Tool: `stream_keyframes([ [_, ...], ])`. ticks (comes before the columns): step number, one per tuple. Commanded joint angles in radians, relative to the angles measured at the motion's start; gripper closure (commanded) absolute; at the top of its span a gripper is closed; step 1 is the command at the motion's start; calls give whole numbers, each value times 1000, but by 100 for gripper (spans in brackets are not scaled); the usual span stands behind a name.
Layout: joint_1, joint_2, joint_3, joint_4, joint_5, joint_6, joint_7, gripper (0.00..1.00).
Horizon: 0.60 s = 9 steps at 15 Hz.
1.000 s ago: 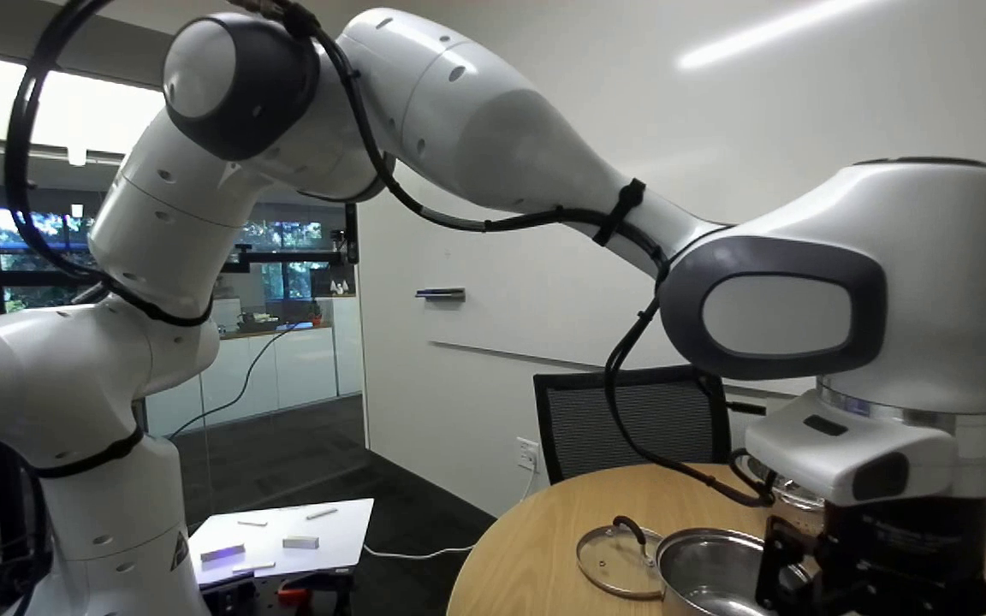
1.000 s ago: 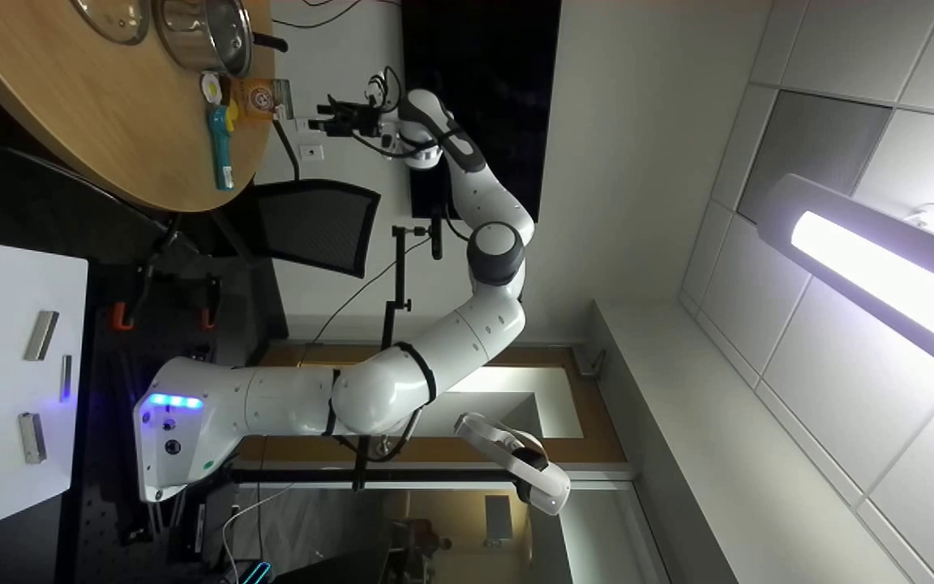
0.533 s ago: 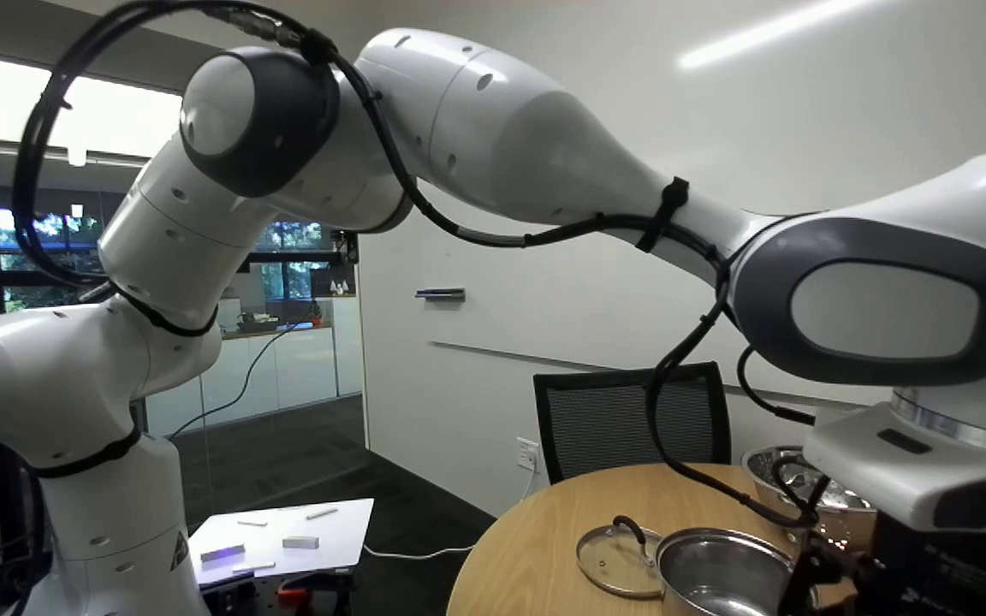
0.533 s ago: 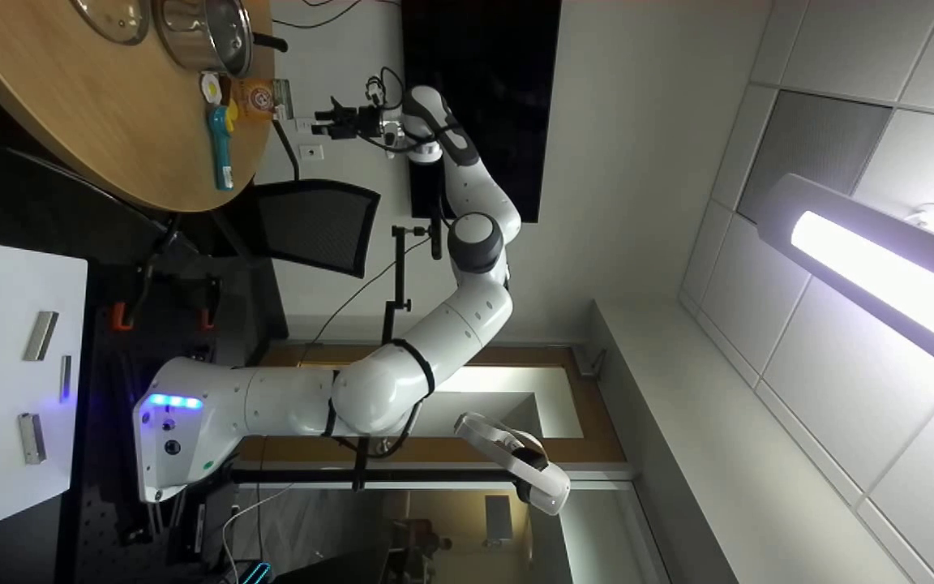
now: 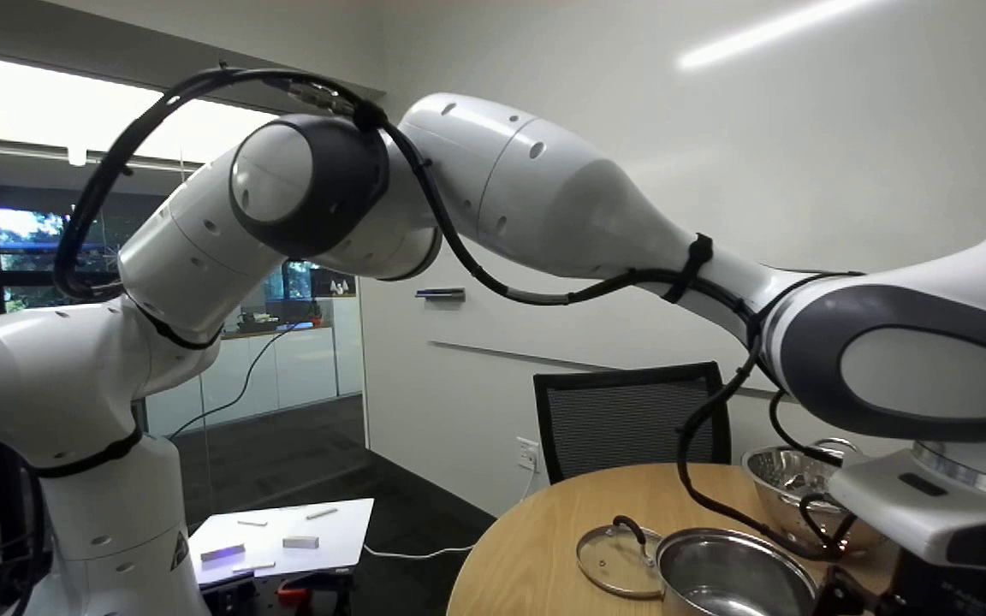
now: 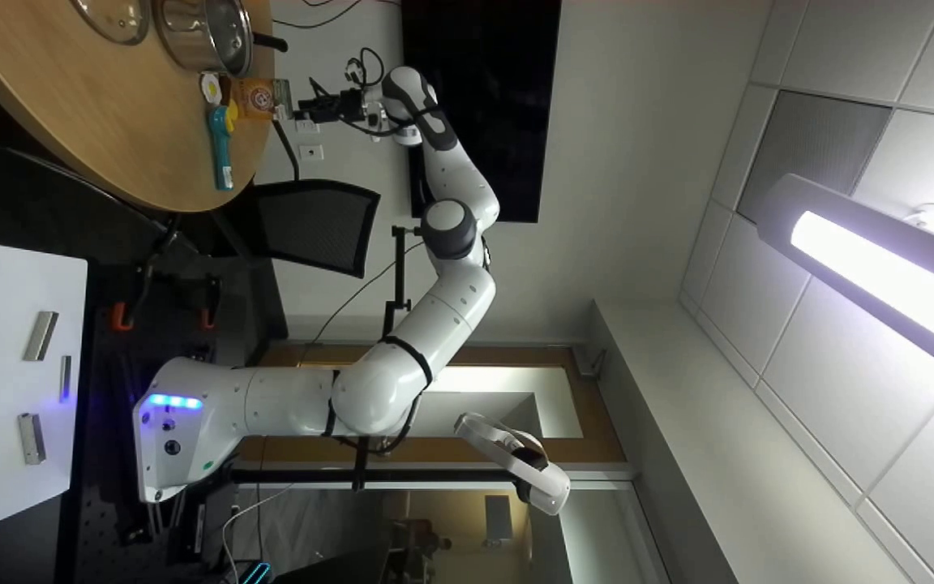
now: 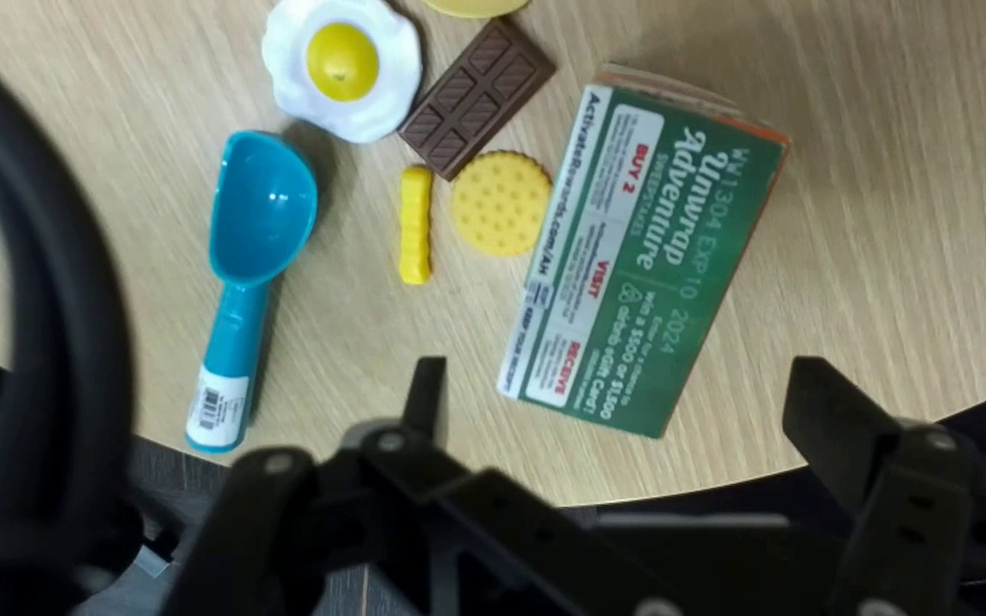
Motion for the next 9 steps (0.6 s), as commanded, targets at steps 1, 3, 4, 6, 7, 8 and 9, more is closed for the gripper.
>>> stream_keyframes([
  [1,7,59,-14,101,-31,-60,42,0],
  [3,6,75,-12,121,-43,-74,54,0],
  [4,4,83,-9,133,-45,-87,55,0],
  [6,5,95,-7,148,-48,-102,56,0],
  [7,6,100,-5,154,-48,-109,55,0],
  [8,5,104,-5,160,-48,-117,54,0],
  [9,11,104,-8,155,-45,-117,55,0],
])
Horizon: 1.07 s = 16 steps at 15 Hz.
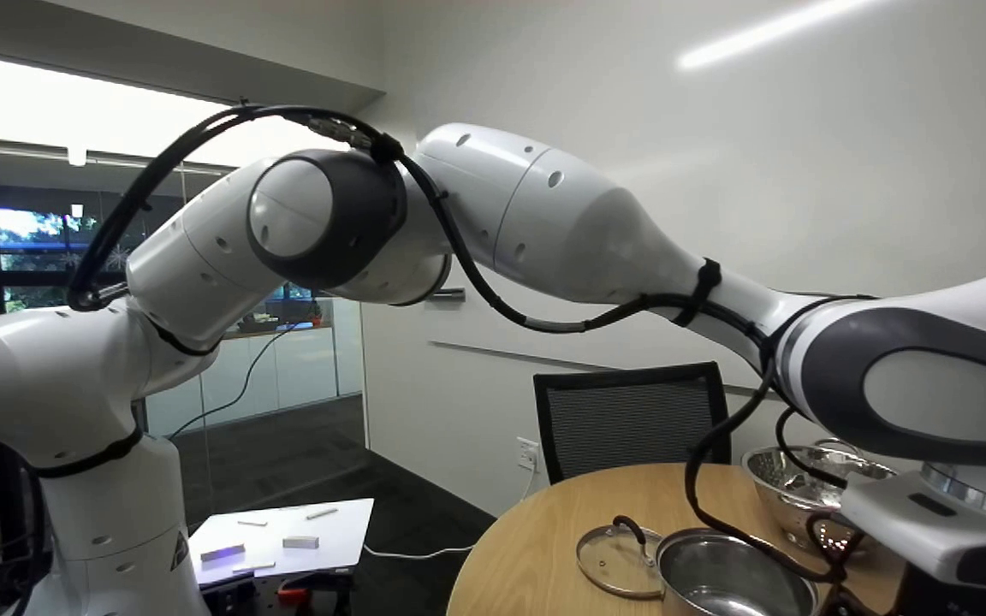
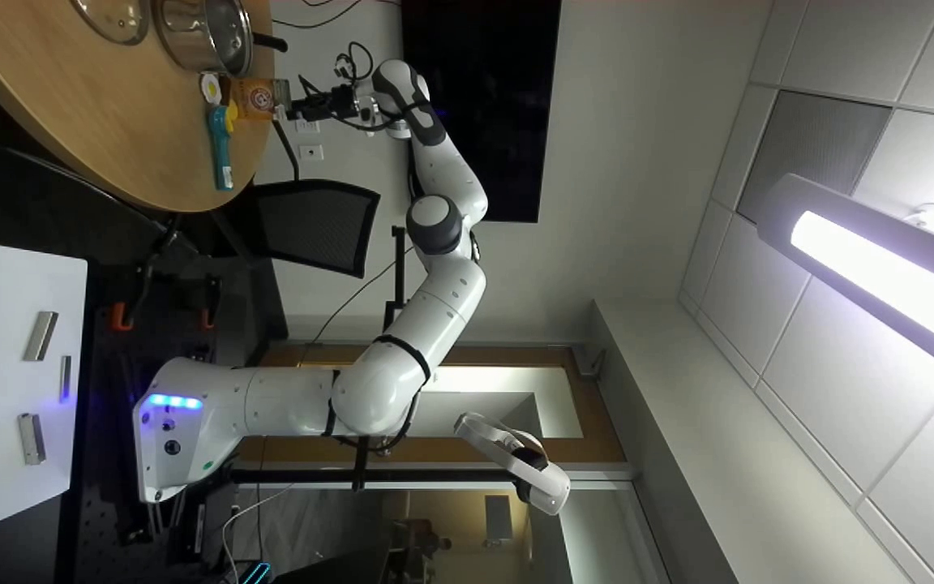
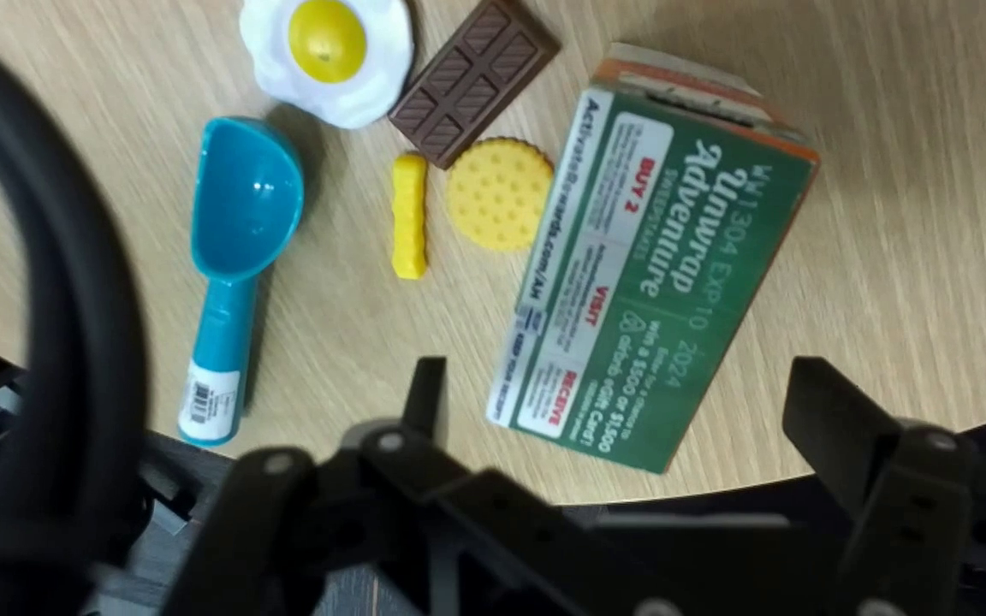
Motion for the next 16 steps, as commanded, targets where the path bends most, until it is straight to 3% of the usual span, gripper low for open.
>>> stream_keyframes([
  [1,10,22,-6,46,-9,-47,28,0],
  [8,25,37,-6,35,-10,-48,19,0],
  [9,26,38,-3,33,-8,-44,15,25],
  [10,29,41,-5,33,-10,-42,14,26],
  [14,32,43,-3,33,-9,-40,13,57],
  [16,34,43,-3,33,-9,-38,12,64],
])
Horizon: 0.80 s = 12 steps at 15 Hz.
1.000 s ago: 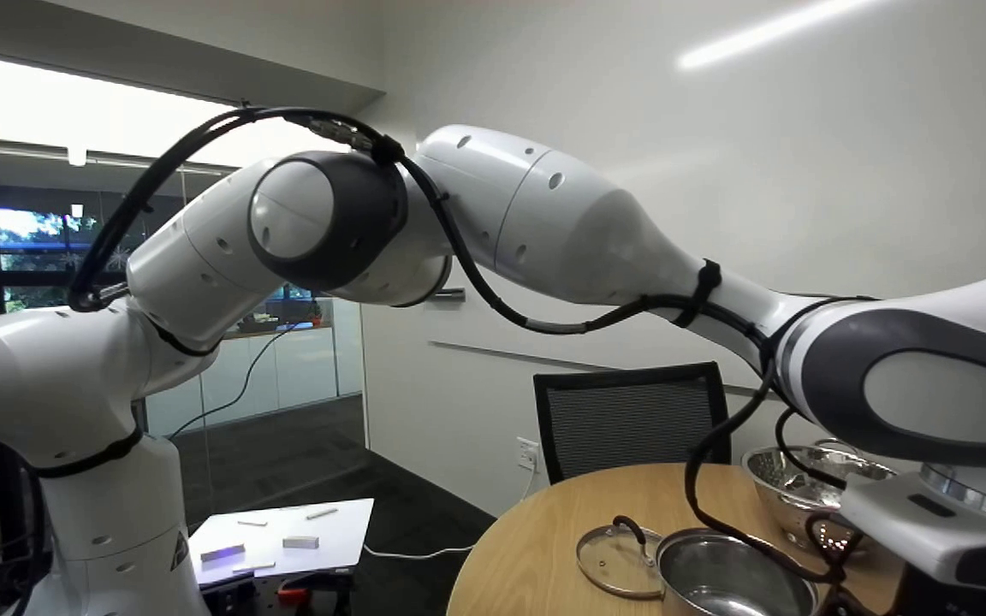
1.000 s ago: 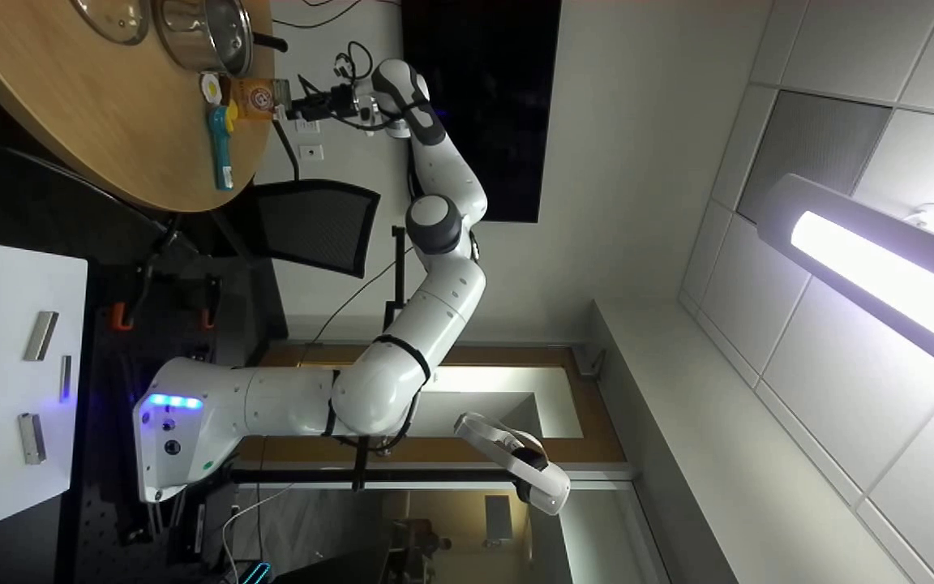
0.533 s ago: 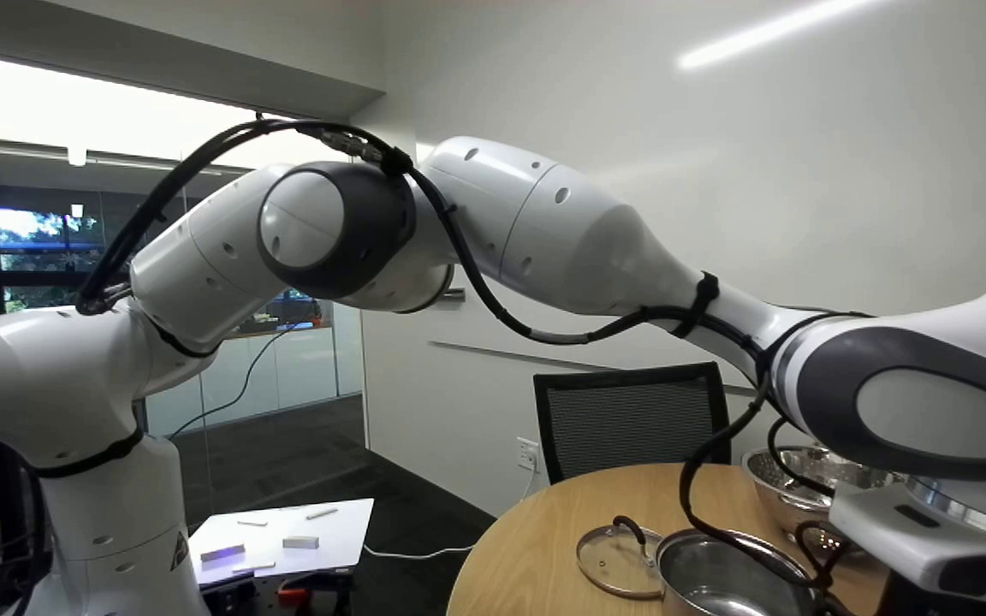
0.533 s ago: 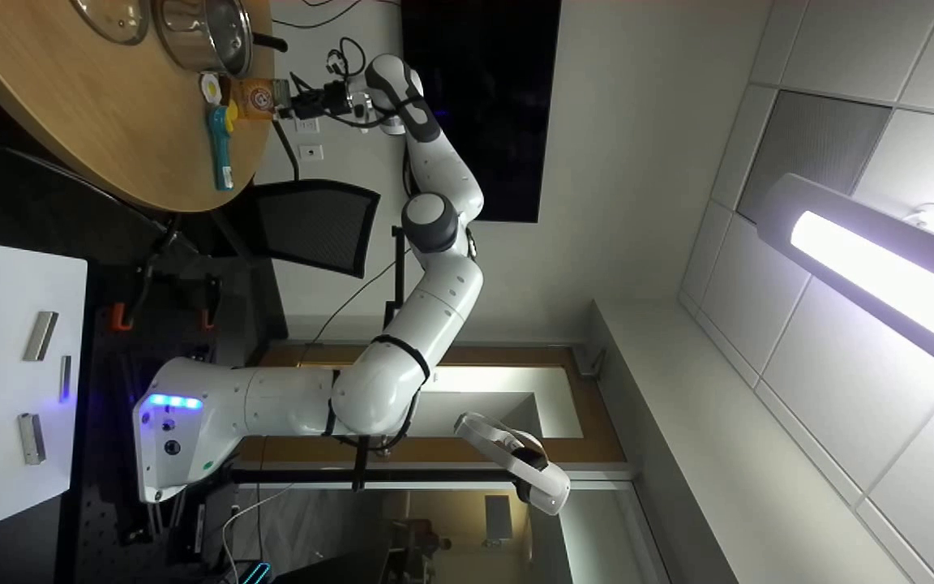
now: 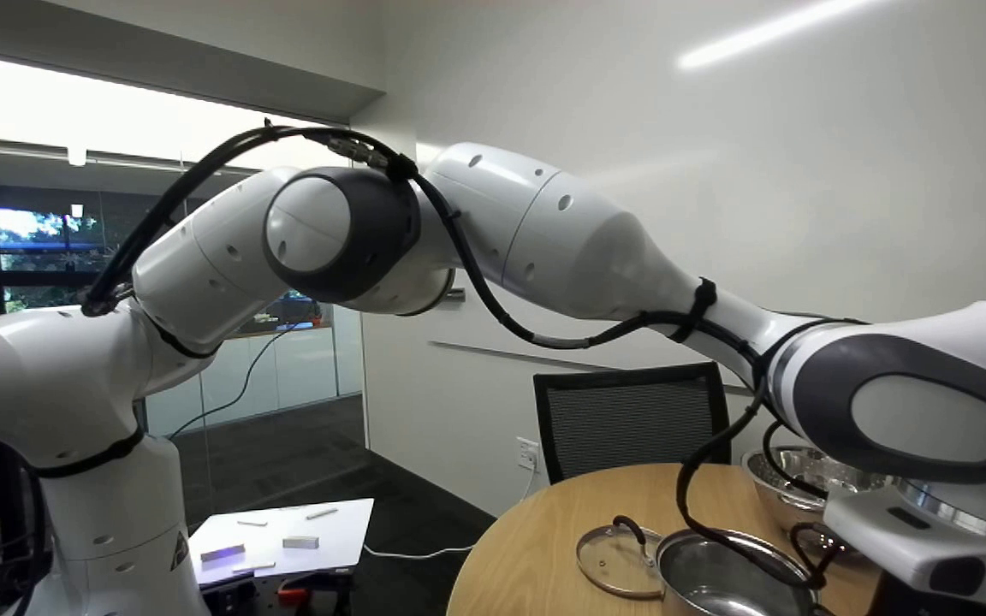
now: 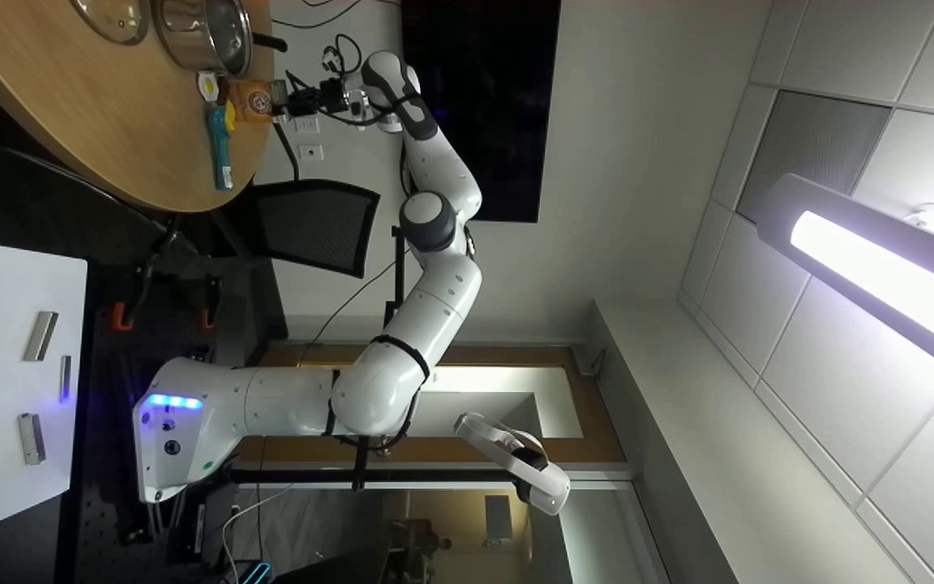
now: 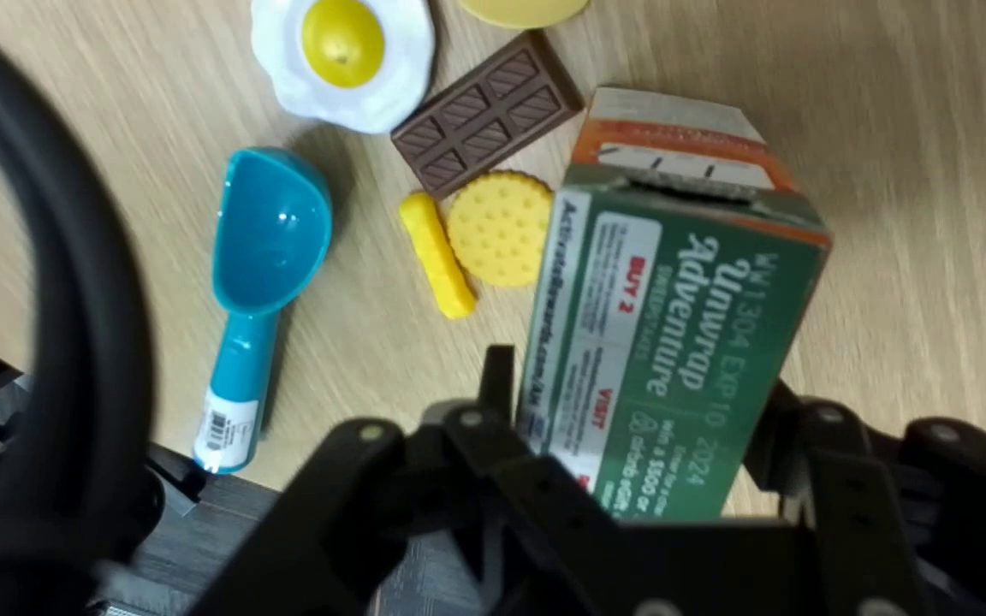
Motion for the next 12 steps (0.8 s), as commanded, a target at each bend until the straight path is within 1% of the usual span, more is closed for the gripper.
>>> stream_keyframes([
  [1,8,8,-3,18,-8,-20,12,65],
  [3,11,9,-3,16,-10,-17,10,73],
  [12,18,-7,-6,-1,-15,16,12,73],
])
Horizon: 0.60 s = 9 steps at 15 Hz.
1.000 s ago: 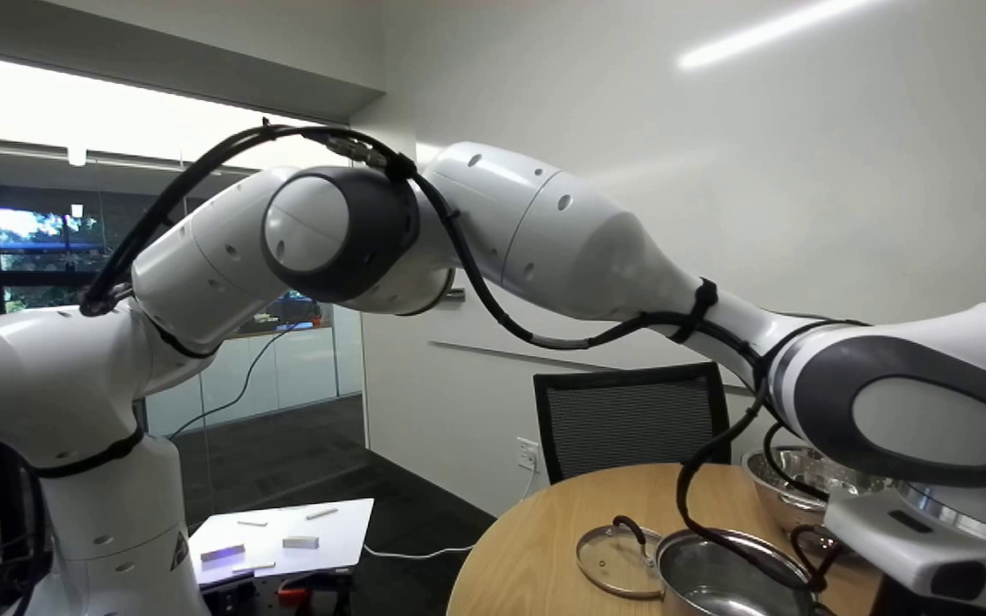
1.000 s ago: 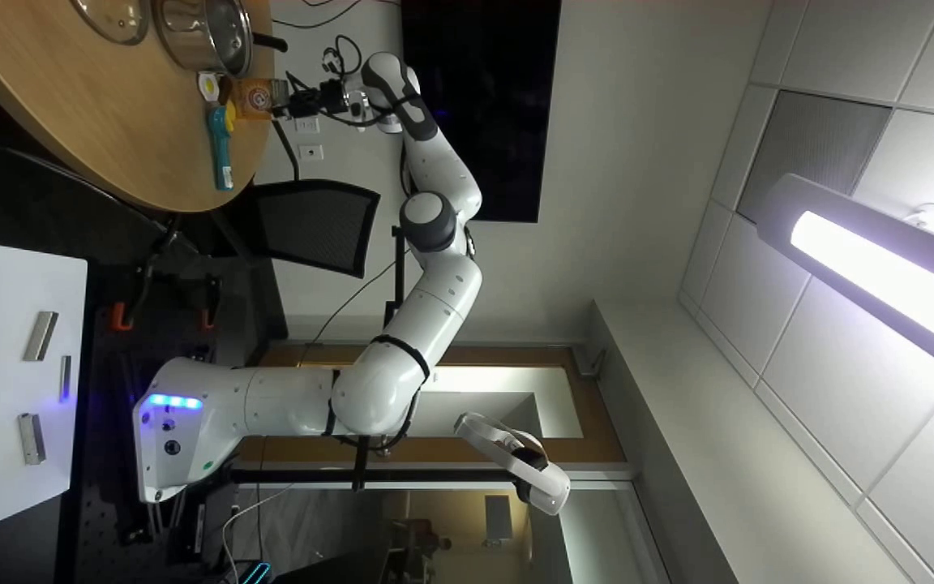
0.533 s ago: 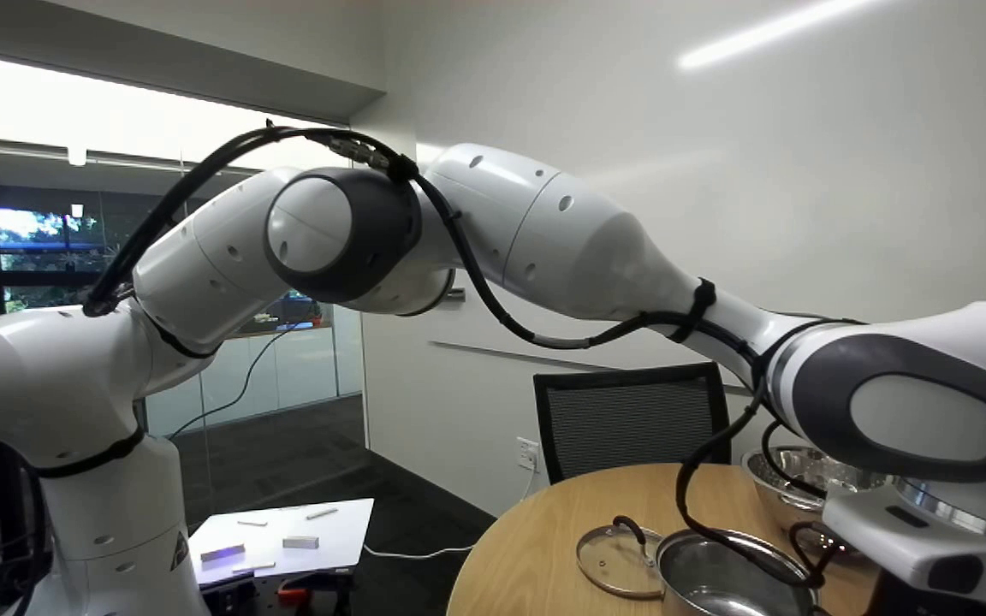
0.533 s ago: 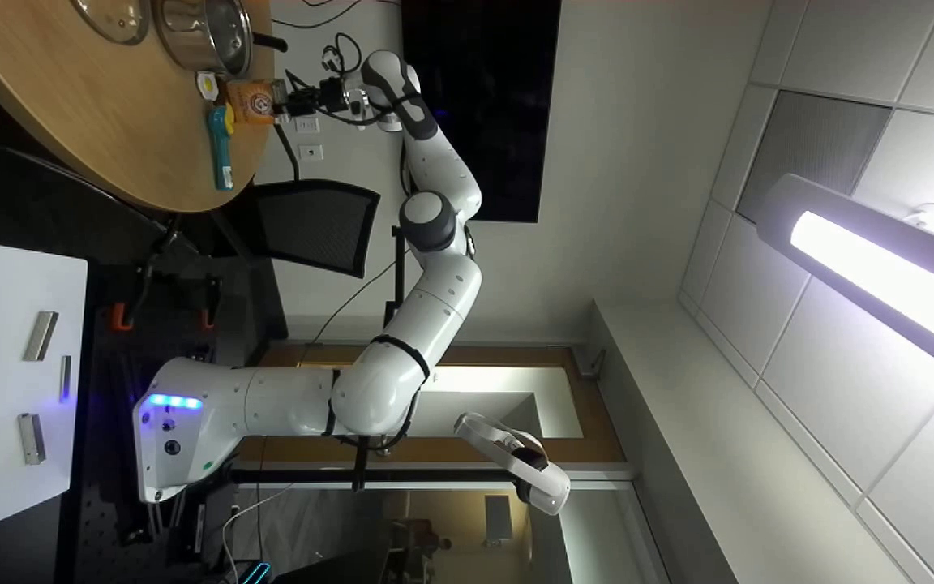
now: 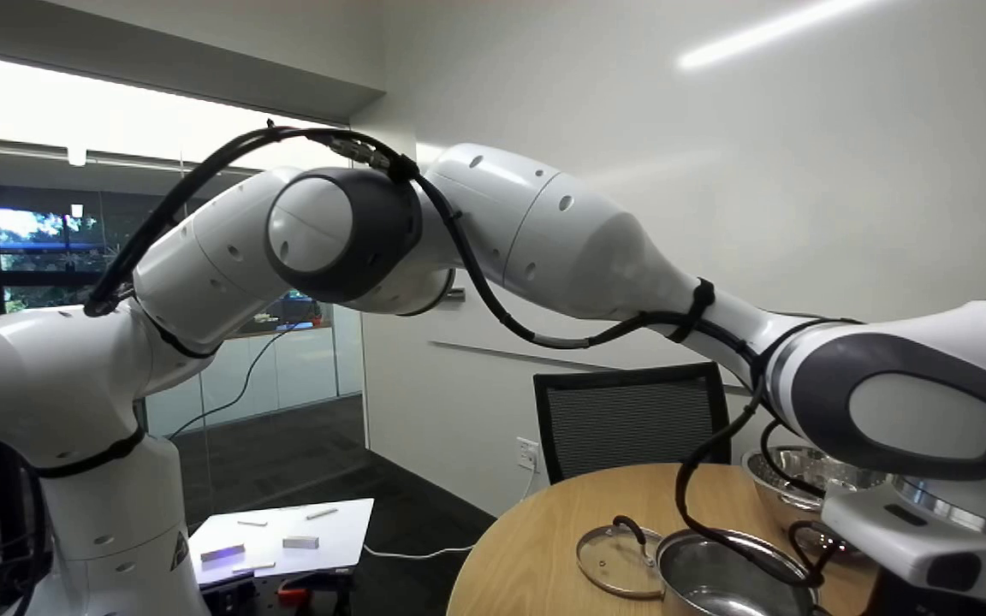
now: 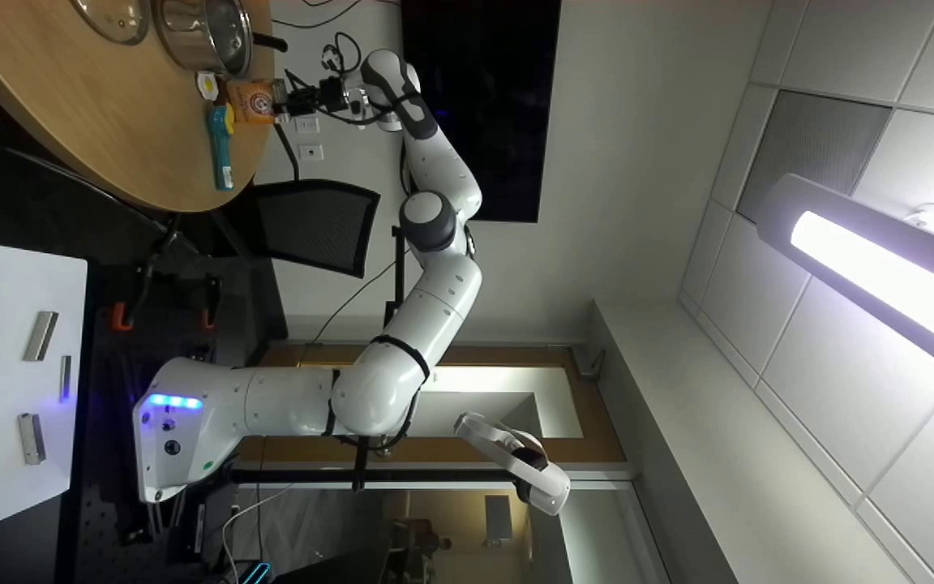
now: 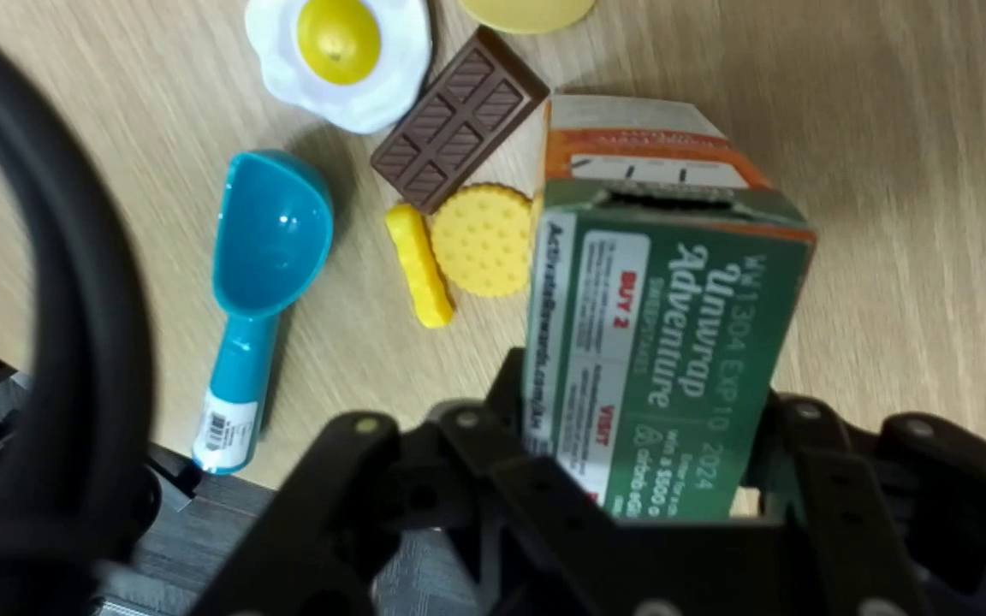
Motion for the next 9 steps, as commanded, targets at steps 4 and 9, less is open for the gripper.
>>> stream_keyframes([
  [4,4,-20,-10,3,-10,29,5,73],
  [9,-8,-43,-13,-6,-5,72,-8,73],
])
